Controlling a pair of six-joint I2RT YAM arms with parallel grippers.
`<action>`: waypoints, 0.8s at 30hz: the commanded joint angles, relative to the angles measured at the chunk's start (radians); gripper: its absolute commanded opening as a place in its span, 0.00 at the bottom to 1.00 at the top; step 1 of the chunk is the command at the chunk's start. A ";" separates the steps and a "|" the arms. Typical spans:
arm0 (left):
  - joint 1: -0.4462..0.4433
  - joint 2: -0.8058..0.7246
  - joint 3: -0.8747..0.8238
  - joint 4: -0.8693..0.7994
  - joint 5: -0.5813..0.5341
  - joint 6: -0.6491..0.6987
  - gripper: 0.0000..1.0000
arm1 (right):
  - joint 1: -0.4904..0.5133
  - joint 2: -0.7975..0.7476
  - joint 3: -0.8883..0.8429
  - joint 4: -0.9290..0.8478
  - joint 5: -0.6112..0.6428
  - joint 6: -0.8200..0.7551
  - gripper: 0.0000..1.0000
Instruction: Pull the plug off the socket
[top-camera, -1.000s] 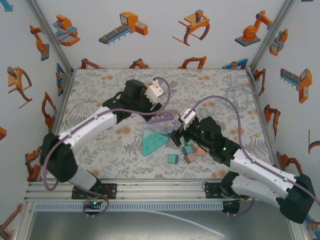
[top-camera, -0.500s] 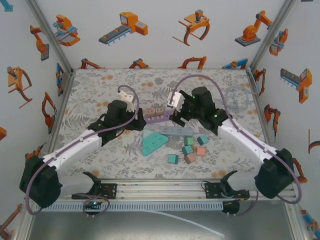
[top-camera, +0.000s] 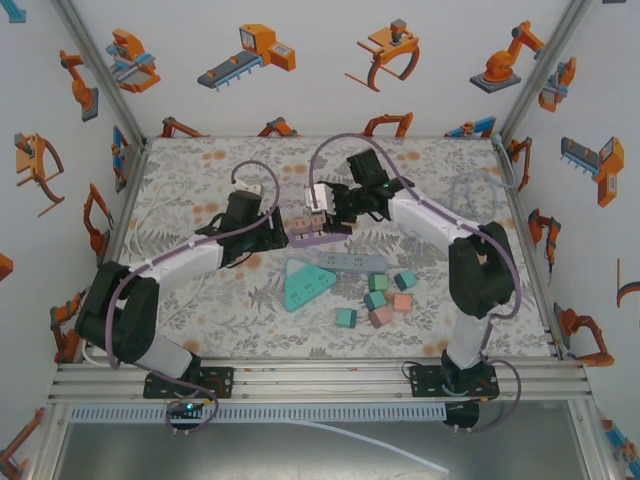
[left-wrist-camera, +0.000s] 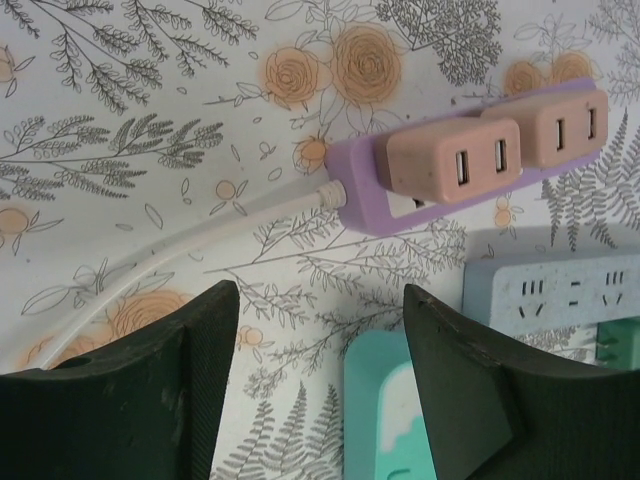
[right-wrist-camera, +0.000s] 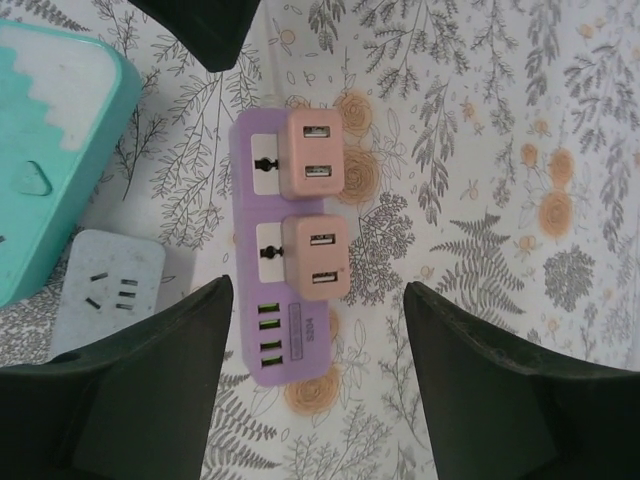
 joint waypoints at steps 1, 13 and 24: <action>0.009 0.041 0.039 0.048 0.033 -0.025 0.62 | -0.005 0.059 0.077 -0.091 -0.043 -0.060 0.60; 0.009 0.138 0.074 0.067 0.014 -0.033 0.61 | -0.005 0.185 0.127 -0.086 -0.044 -0.066 0.49; 0.007 0.220 0.105 0.100 0.039 -0.049 0.60 | -0.005 0.223 0.155 -0.088 -0.070 -0.065 0.37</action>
